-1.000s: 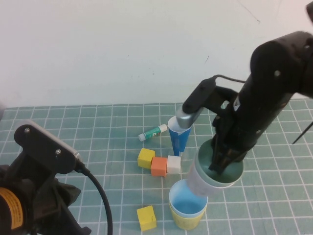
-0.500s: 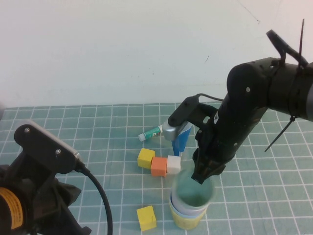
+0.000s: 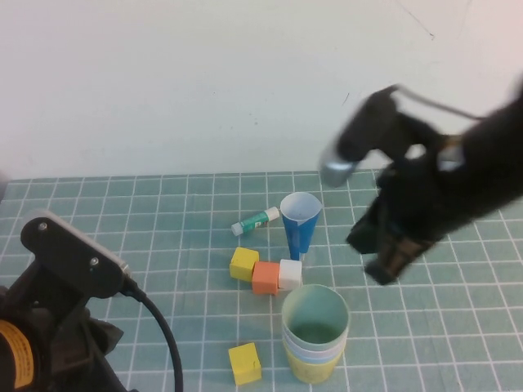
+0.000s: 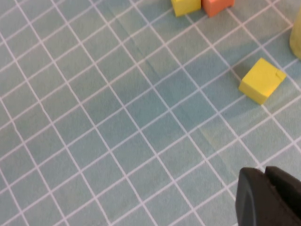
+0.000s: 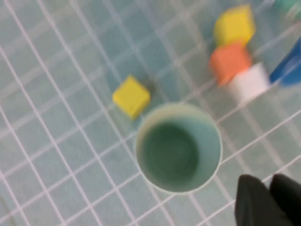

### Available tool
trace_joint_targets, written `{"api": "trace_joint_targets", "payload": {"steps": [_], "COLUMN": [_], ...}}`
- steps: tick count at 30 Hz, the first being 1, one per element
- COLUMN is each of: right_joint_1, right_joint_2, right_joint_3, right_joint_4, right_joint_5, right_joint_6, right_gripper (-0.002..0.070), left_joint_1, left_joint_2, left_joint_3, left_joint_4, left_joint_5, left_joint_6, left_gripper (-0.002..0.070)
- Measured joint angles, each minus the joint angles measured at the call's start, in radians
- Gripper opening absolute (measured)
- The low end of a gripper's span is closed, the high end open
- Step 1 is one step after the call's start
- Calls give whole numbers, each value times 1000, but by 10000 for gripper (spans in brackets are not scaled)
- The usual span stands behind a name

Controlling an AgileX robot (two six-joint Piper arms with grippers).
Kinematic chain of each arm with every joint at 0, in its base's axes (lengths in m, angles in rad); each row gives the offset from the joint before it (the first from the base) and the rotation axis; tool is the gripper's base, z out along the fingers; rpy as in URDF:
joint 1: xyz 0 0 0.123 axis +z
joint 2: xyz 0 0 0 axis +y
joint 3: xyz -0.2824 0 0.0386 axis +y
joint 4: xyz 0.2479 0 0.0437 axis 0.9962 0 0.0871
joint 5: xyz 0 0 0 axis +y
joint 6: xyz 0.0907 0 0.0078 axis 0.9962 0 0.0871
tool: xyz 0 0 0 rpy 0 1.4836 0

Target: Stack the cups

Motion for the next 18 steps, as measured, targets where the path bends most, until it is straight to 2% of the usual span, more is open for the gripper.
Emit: {"api": "trace_joint_targets", "payload": {"steps": [2, 5, 12, 18], "right_joint_1": [0, 0, 0, 0], "right_joint_2": [-134, -309, -643, -811], "right_joint_3": [98, 229, 488, 588], "right_joint_4": [9, 9, 18, 56], "right_joint_5": [-71, -161, -315, -343], "right_joint_6": [-15, -33, -50, -51], "right_gripper": [30, 8, -1, -1], "left_joint_1": [0, 0, 0, 0], "left_joint_2": [0, 0, 0, 0], "left_joint_3": [0, 0, 0, 0], "left_joint_4": [0, 0, 0, 0], "left_joint_5": [11, 19, 19, 19], "left_joint_6": [0, 0, 0, 0], "left_gripper": [-1, -1, -1, -1]}}
